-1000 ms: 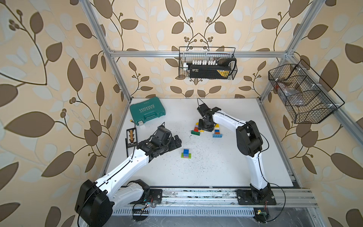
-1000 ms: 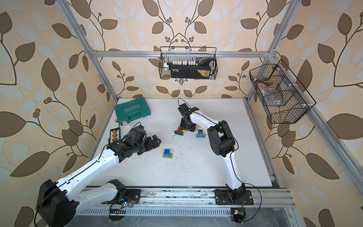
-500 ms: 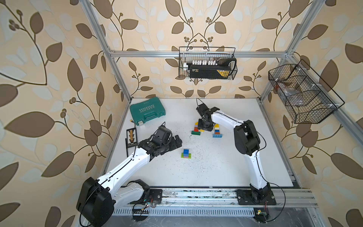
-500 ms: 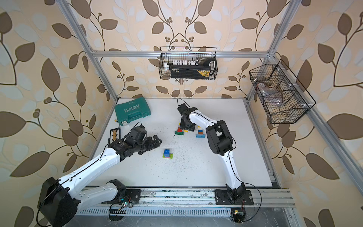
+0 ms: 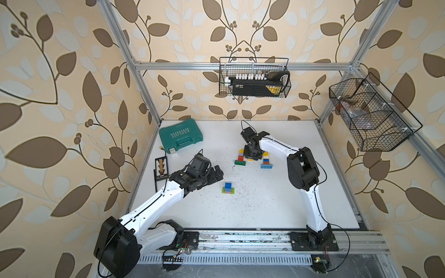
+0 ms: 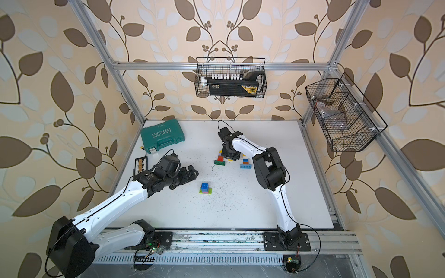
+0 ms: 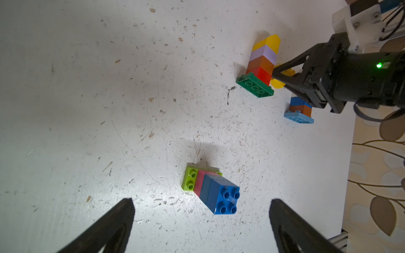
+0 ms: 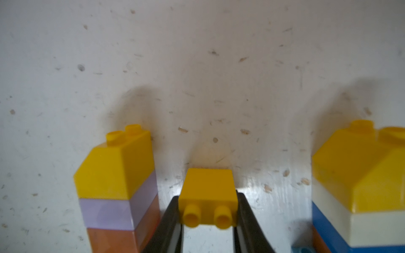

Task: Assemble the number 1 with lego
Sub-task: Pick up the lego brick from the center of the board, then place the lego brick at the center of the board.

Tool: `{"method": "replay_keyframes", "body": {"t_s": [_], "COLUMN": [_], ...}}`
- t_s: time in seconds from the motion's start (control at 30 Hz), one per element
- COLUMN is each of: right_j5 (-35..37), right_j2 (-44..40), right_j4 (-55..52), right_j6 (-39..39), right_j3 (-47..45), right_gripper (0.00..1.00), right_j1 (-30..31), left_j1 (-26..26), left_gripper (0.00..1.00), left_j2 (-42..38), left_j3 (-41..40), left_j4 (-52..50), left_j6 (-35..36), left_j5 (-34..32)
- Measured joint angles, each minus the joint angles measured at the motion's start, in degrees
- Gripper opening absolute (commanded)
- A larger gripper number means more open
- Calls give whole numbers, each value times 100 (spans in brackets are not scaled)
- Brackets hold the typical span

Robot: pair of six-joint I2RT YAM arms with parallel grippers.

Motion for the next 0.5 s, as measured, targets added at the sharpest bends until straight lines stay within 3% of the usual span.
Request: {"method": "replay_keyframes", "body": {"t_s": [0.17, 0.5], "right_j5": [162, 752], "right_j2": [-1069, -3283], "right_j4": [63, 518], "right_j6": [363, 1897], "right_j3": [-905, -3609], "right_gripper": [14, 14], "right_j1": [190, 1478], "left_j1": [0, 2], "left_gripper": [99, 99], "left_j2": [-44, -568], "left_j3": [-50, -409], "left_j4": [7, -4], "left_j6": [-4, -63], "left_j5": [-4, 0]}}
